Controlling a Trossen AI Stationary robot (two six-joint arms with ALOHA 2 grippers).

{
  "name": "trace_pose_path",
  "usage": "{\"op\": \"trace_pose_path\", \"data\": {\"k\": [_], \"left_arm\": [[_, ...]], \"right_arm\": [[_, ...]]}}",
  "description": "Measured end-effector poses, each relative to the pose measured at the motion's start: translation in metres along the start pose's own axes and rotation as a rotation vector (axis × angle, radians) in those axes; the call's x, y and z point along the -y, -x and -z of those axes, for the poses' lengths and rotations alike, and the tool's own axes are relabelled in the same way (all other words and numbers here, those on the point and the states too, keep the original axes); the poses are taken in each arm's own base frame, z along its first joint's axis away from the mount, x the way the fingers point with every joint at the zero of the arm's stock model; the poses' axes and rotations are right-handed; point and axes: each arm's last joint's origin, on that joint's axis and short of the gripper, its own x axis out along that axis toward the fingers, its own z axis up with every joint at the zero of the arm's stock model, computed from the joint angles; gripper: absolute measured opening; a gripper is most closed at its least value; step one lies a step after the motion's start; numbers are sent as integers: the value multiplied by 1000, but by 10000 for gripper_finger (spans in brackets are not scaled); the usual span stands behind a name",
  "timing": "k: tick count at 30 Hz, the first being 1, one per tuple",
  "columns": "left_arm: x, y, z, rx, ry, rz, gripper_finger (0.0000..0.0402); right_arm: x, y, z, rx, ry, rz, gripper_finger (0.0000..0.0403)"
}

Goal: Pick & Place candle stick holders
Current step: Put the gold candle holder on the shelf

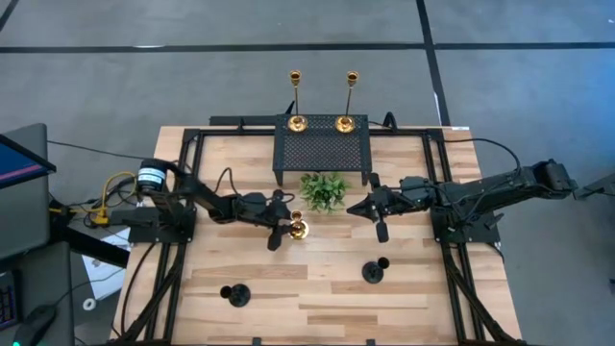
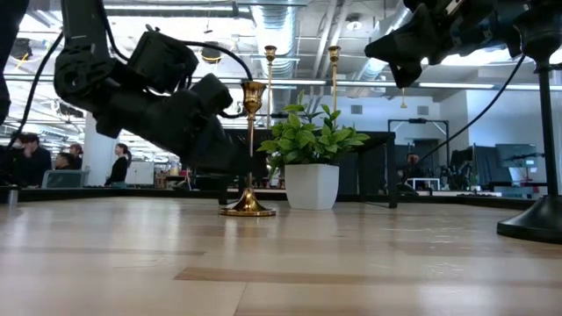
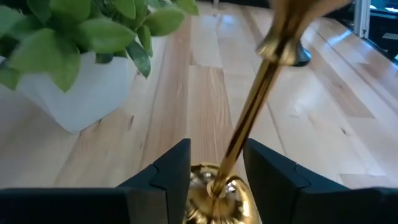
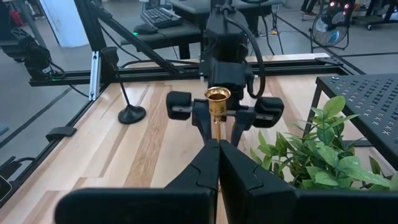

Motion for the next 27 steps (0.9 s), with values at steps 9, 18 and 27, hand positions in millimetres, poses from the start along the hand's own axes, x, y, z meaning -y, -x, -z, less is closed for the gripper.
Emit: {"op": "trace_pose_path", "data": {"k": [9,18,27], "left_arm": [[-1,-3,8,-35,58,-3,147],[-1,-3,8,-33,58,-3,108],[-1,-3,7,-25,58,-5,24]], "right_arm": [[0,0,0,0,0,0,0],[0,0,0,1,0,0,0],[0,0,0,0,0,-1,0]]}}
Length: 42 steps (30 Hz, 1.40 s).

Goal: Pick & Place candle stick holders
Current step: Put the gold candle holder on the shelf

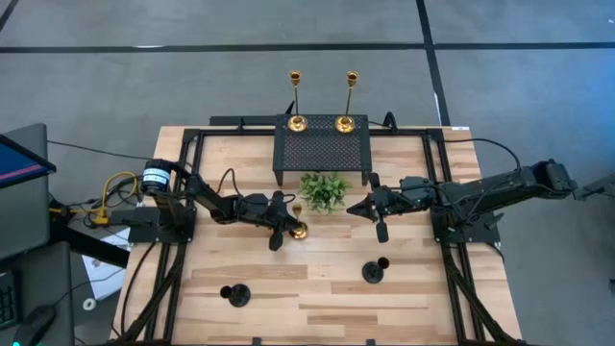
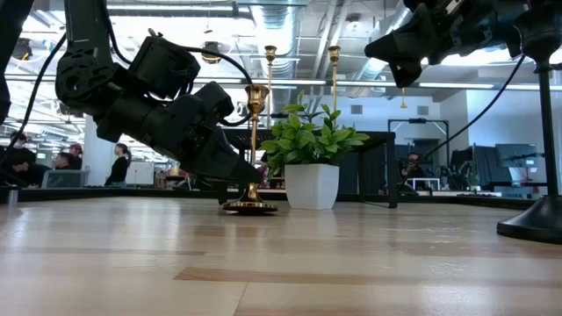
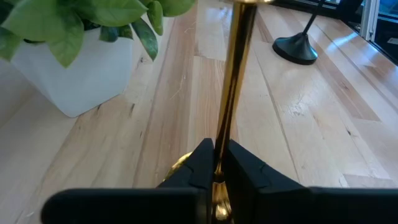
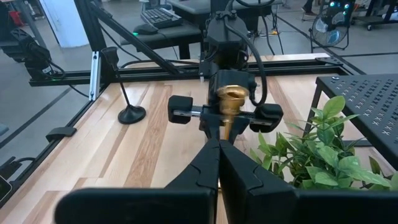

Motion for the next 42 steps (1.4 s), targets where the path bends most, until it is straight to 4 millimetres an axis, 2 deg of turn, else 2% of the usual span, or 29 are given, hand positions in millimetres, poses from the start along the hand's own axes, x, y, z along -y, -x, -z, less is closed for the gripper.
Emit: {"op": "trace_pose_path", "data": {"k": [9,14,21,26,29,36,42], "left_arm": [[3,0,0,-5,-3,9,16],[10,6,-6,-11,5,29,14],[16,31,-34,-17,44,-113,14],[19,48,-71,59,4,-170,14],[21,55,-93,90,-61,-186,14],[18,57,-130,126,-141,-225,14],[9,55,-149,79,-139,-268,14]], "right_arm": [[0,0,0,2,-8,-1,0],[0,0,0,3,-8,-1,0],[0,0,-1,10,-8,0,0],[0,0,-8,50,-9,13,0],[1,0,-21,95,-11,64,0],[5,-9,-45,142,-13,121,0],[7,-28,-61,101,45,132,0]]}}
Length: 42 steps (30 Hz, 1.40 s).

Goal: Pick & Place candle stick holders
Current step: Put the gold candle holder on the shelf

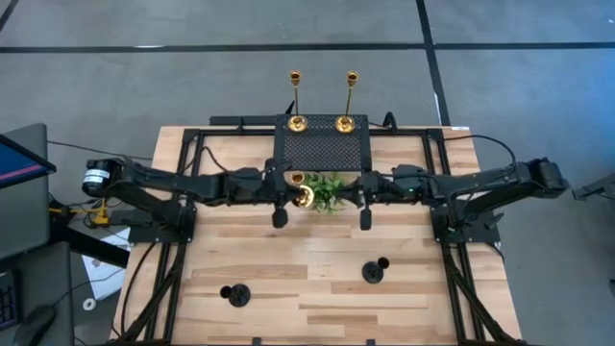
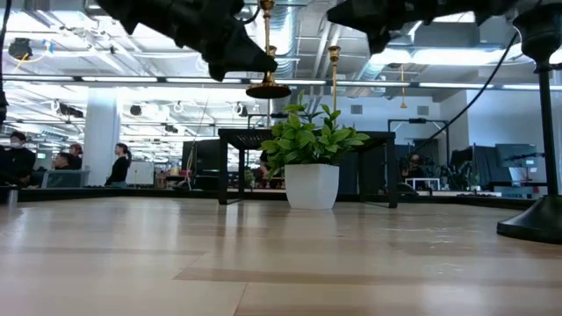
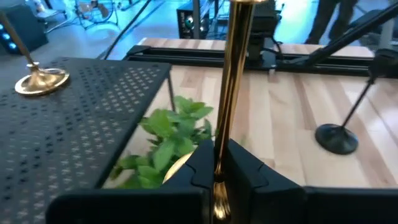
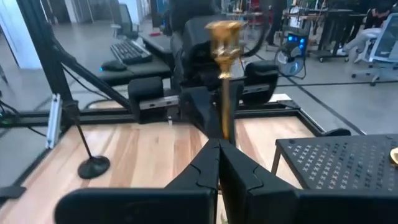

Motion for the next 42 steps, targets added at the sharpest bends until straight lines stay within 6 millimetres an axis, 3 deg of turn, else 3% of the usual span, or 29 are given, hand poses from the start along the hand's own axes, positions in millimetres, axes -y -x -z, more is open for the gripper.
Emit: {"op": "trace_pose_path", "data": {"k": [7,21,29,34,42], "left_arm": [[-13,-1,-20,9,-35,-40,14],[-38,-13,-25,1,-42,1,14],[-48,-32,-17,-46,-36,-28,14],[-50,-36,-23,-14,-37,-75,14],[-51,-36,-26,8,-39,-105,14]], "right_arm": [[7,-21,-16,0,10,37,0],[37,-53,-28,-7,-3,139,3],[49,-60,-28,-57,-2,175,84],[53,-59,-29,-49,-100,194,127],[54,-59,-28,-51,-107,335,130]]}}
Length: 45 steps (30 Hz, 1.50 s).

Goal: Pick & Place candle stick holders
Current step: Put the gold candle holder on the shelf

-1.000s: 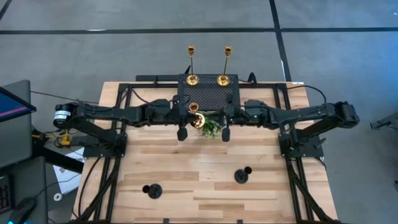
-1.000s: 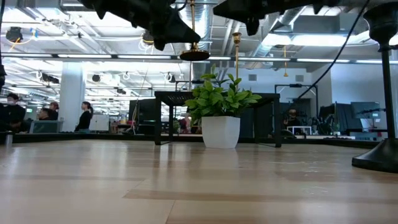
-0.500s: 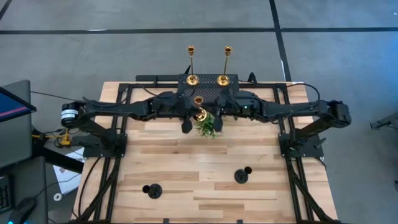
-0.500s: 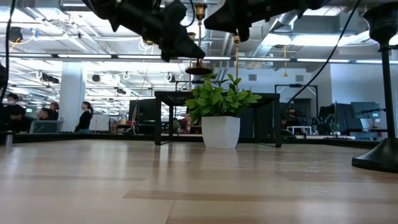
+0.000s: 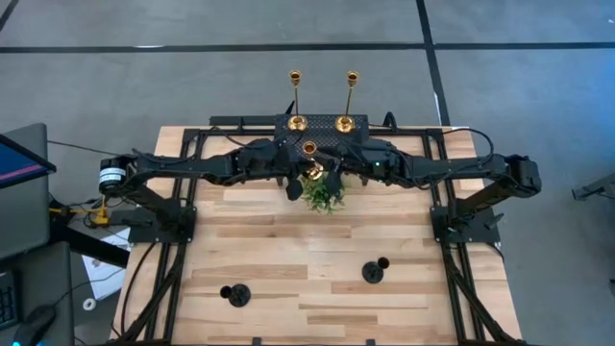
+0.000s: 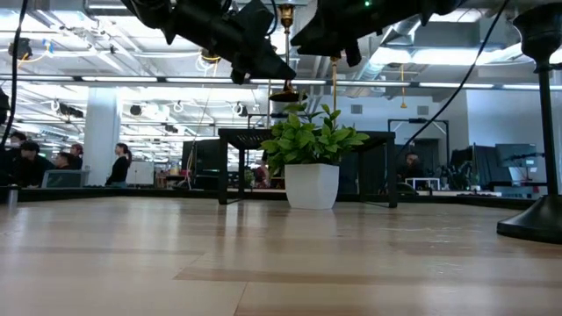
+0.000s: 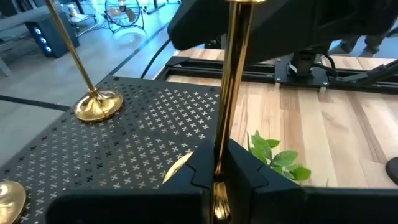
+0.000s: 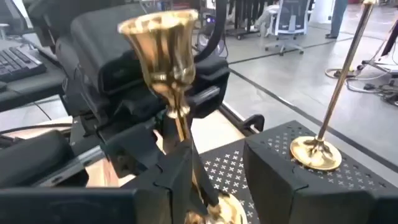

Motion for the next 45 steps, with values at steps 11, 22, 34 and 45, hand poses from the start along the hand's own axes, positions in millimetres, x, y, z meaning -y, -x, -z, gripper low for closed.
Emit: {"op": "trace_pose_path", "data": {"k": [11,22,34,45], "left_arm": [[0,0,-3,34,5,0,14],[6,0,-6,58,13,49,14],[9,0,-6,64,12,60,14],[9,1,-4,40,14,58,14]], "right_arm": [[-5,1,0,1,1,-41,121],[-6,1,-2,17,-2,-49,134],[-12,-18,11,36,19,-126,76],[-10,-5,0,58,82,-123,7]]}}
